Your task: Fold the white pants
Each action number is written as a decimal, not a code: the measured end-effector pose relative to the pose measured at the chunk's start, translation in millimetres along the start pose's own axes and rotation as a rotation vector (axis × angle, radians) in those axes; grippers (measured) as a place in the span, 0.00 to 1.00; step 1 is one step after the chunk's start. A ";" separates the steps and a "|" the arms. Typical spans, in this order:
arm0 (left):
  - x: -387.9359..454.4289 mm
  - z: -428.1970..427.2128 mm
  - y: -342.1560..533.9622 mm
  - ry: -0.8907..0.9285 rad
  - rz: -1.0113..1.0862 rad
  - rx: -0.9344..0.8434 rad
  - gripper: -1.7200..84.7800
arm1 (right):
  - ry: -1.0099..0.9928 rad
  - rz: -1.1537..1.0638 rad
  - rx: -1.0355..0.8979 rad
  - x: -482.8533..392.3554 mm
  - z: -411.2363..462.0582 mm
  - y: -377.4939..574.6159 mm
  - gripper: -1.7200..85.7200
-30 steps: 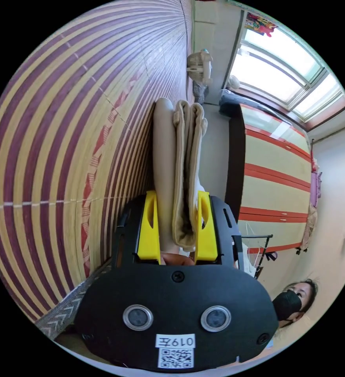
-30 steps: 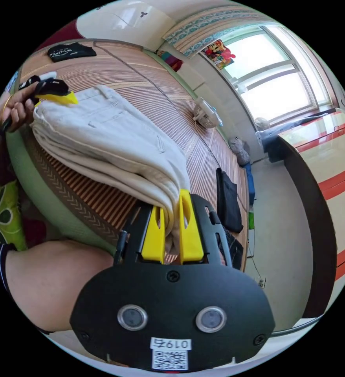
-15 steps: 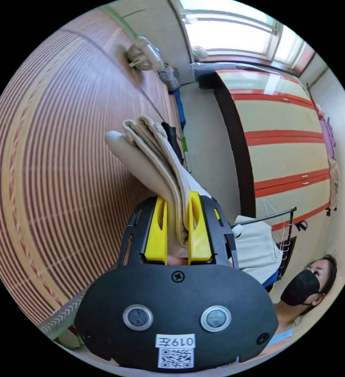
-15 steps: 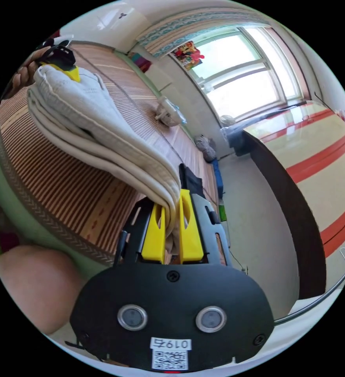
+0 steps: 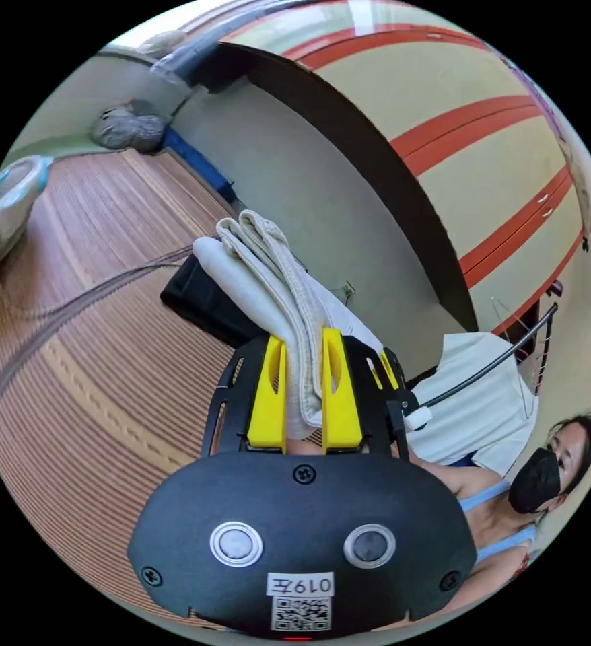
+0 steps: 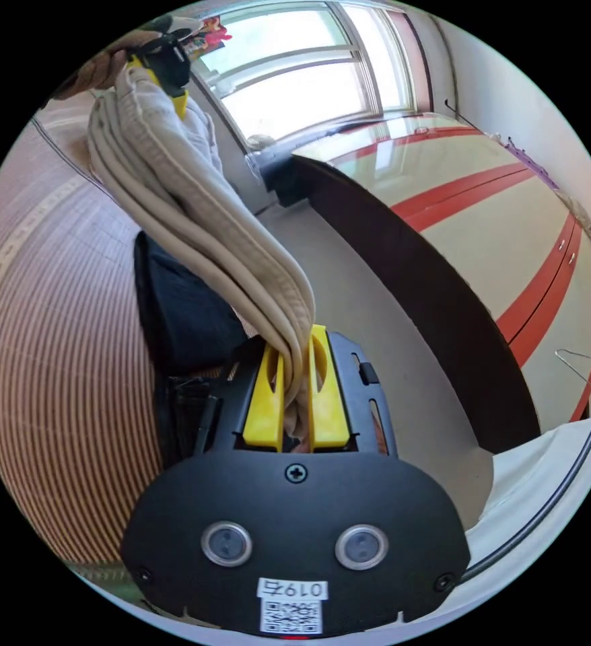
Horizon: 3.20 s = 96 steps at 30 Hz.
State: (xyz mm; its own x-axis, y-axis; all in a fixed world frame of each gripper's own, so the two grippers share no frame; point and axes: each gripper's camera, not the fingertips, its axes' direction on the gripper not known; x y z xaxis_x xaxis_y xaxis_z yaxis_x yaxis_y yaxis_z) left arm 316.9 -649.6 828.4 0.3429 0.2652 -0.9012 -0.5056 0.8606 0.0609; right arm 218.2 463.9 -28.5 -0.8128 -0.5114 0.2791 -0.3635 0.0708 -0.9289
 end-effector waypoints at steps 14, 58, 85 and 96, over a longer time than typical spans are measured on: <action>-123.4 258.1 -155.0 -0.351 -0.081 -0.059 0.13 | 0.218 -0.291 -0.191 -230.4 28.1 3.5 0.09; 101.6 245.3 237.9 -0.454 -0.085 -0.069 0.12 | 0.103 -0.145 -0.103 -133.3 -197.8 38.2 0.16; 73.1 502.2 178.6 -0.001 -0.651 -0.024 0.17 | -0.037 0.359 -0.096 1.4 -247.3 277.3 0.12; 80.7 516.8 196.6 0.057 -0.667 -0.039 0.13 | -0.029 0.385 -0.083 -8.6 -228.7 293.8 0.11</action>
State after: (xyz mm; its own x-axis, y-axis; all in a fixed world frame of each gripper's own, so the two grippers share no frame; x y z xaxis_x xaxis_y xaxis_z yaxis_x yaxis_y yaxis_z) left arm 654.3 -234.3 989.5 0.5503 -0.3423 -0.7616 -0.2284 0.8156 -0.5317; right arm 14.3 685.0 -248.2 -0.8843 -0.4575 -0.0938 -0.0713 0.3308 -0.9410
